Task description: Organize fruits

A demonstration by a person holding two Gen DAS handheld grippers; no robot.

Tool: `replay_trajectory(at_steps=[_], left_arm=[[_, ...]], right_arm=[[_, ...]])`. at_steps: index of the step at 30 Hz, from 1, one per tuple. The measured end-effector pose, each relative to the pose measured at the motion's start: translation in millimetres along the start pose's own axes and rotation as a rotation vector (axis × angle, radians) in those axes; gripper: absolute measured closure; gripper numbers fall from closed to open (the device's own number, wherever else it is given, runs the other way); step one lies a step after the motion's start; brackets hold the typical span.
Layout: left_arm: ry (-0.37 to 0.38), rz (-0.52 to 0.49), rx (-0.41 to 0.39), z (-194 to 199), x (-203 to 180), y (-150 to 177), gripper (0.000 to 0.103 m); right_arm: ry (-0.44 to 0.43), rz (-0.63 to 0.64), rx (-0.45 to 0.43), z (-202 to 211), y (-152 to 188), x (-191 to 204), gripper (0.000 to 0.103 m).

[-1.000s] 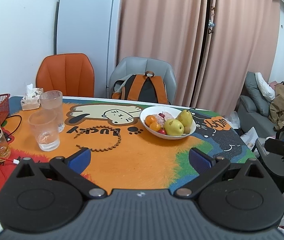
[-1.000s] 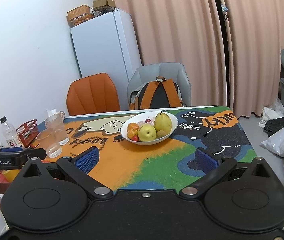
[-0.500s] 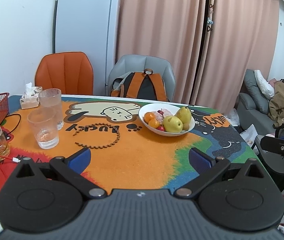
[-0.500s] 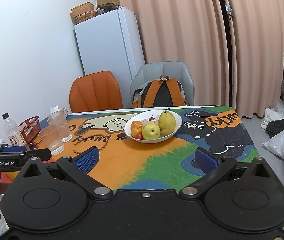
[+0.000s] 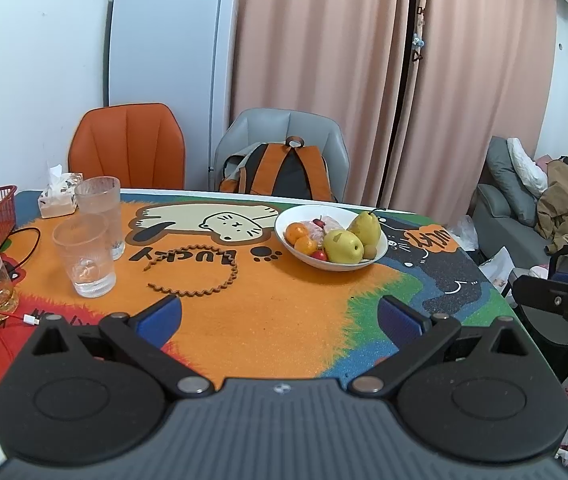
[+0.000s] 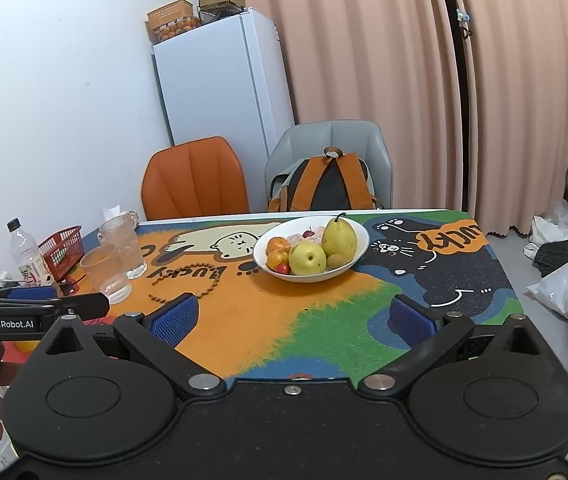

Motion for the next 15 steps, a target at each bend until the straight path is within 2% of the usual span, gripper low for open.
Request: replay_trajectory(at_steps=[15], left_arm=[[-0.003, 0.007, -0.002, 3.1, -0.1, -1.3, 0.000]], right_arm=[[-0.002, 0.002, 0.000, -0.5, 0.0, -1.6, 0.000]])
Point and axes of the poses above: each gripper's, at about its wrist camera, not at the fingertips, and z roughly against the way its jaws point, x to its left, y to its underside, the point moved 3 cm from there along -z, roughly the way its jaws point, and after that the axes turned 2 degrees about -x, right-handed, at the moved point
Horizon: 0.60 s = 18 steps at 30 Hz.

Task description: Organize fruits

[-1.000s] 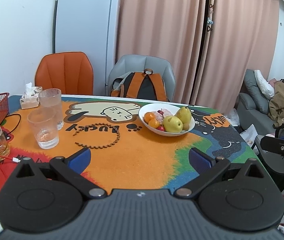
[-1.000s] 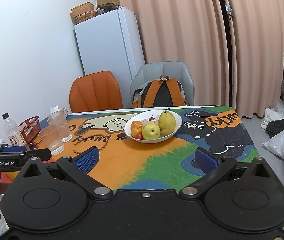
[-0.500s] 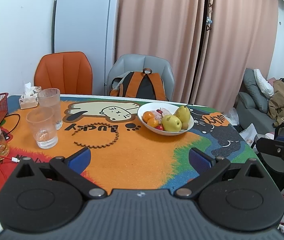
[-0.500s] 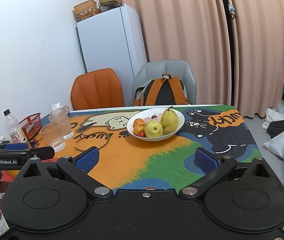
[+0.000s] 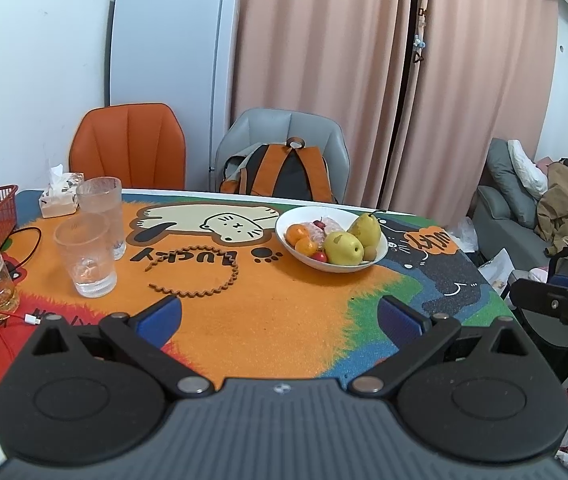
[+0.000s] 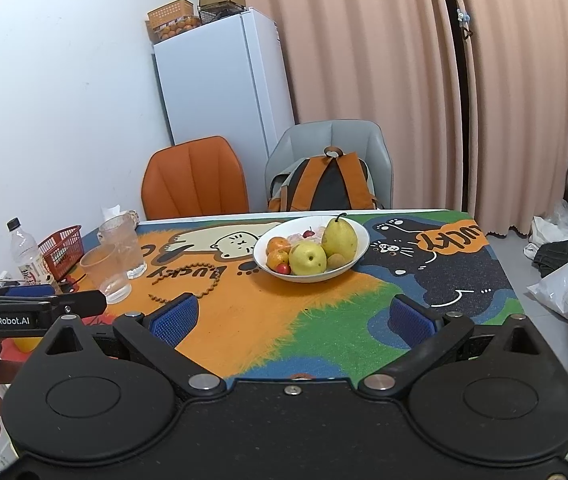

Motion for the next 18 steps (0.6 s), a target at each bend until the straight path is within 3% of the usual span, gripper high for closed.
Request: replay_trajectory(at_steps=[18], left_arm=[[0.001, -0.003, 0.004, 1.2, -1.6, -0.6, 0.000]], right_arm=[[0.005, 0.002, 0.002, 0.1, 0.1, 0.0, 0.000]])
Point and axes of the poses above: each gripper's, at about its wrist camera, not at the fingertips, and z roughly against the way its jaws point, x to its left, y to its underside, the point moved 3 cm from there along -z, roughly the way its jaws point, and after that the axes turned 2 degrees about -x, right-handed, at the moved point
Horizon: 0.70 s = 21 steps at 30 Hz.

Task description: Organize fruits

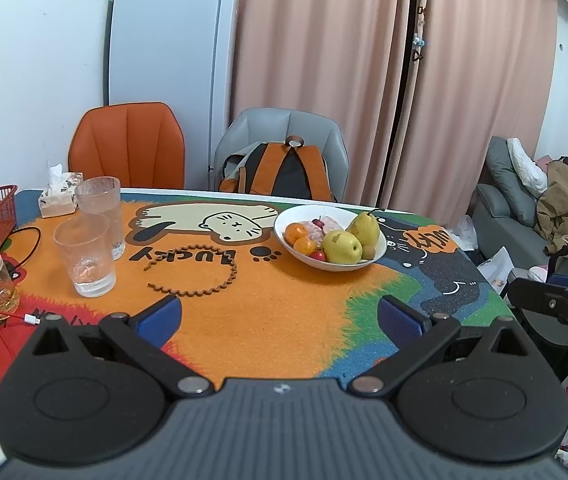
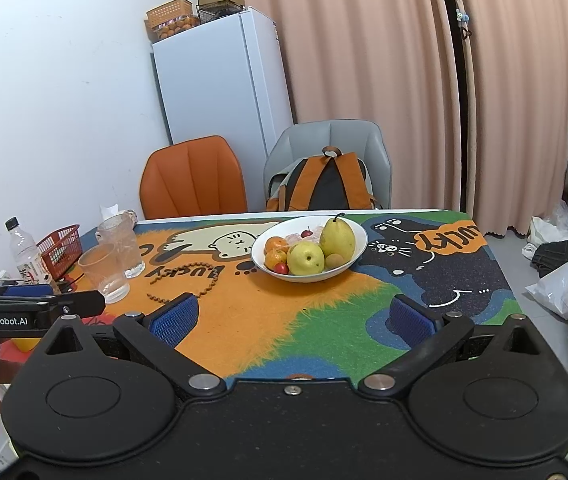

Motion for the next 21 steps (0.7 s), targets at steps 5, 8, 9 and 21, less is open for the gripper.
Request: replay_trajectory(at_steps=[5, 8, 9, 21], left_arm=[[0.000, -0.001, 0.001, 0.2, -1.5, 0.3, 0.000], [0.001, 0.000, 0.001, 0.1, -1.4, 0.2, 0.000], [0.002, 0.000, 0.001, 0.6, -1.9, 0.3, 0.000], [0.007, 0.000, 0.019, -5.5, -2.1, 5.4, 0.000]], right_arm=[[-0.001, 0.001, 0.000, 0.0, -0.1, -0.4, 0.000], [0.000, 0.000, 0.000, -0.4, -0.2, 0.0, 0.000], [-0.001, 0.000, 0.000, -0.5, -0.2, 0.1, 0.000], [0.005, -0.001, 0.007, -2.3, 0.1, -1.1, 0.000]])
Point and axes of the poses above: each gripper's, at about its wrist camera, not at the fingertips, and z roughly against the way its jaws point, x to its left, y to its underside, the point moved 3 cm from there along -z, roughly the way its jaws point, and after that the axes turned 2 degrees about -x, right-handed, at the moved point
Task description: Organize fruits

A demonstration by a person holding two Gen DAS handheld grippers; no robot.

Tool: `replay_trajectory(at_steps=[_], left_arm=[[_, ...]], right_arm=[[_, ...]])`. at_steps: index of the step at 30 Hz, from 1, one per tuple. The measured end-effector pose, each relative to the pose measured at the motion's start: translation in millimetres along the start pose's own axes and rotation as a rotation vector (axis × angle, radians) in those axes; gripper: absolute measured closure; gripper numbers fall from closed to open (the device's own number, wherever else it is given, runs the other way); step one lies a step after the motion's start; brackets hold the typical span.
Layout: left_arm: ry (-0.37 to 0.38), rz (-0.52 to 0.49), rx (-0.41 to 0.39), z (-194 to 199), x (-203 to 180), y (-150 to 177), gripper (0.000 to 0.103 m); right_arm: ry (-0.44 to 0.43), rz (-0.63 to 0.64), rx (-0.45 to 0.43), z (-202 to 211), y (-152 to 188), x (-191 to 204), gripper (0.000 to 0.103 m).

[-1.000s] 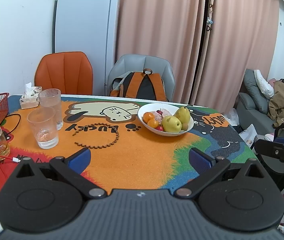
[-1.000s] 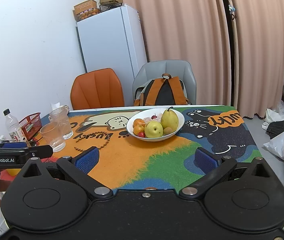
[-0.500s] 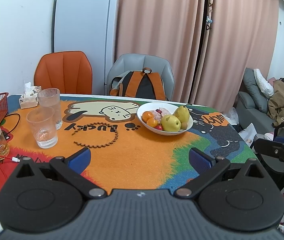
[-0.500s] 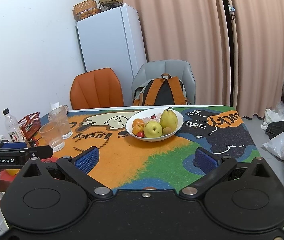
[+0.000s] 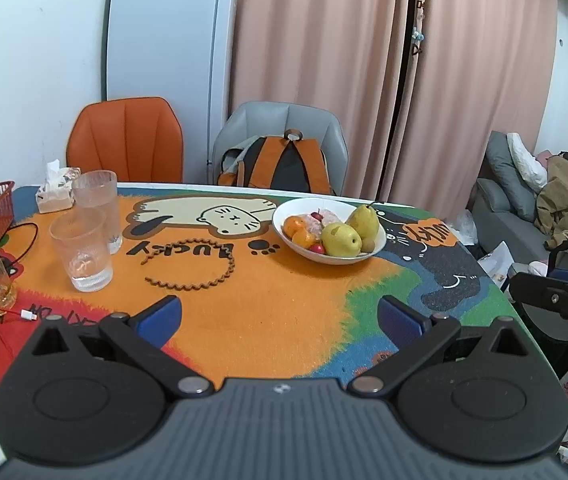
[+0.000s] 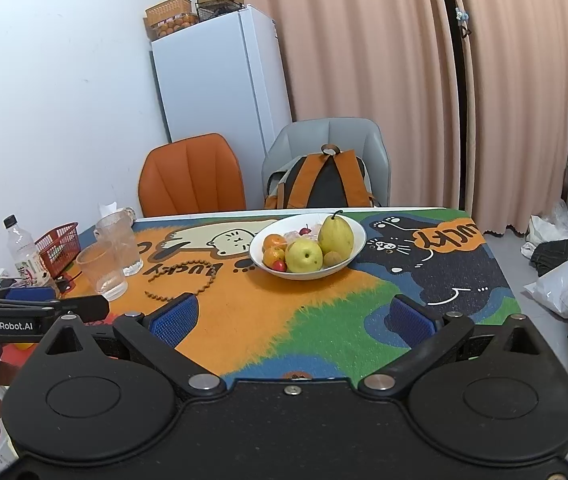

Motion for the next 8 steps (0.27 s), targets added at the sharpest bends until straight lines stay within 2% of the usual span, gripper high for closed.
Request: replay_trajectory(at_steps=[8], left_arm=[[0.009, -0.006, -0.004, 0.0, -3.7, 0.4, 0.000]], right_arm=[[0.000, 0.002, 0.004, -0.5, 1.8, 0.2, 0.000]])
Point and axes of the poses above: each gripper's, at about its wrist camera, not at the fingertips, and z roughly against the way its jaws point, x to its left, y to its underside, the point moved 3 cm from there along -z, roughly the way its jaws point, and after that the axes turned 2 degrees about -x, right-handed, at the moved point
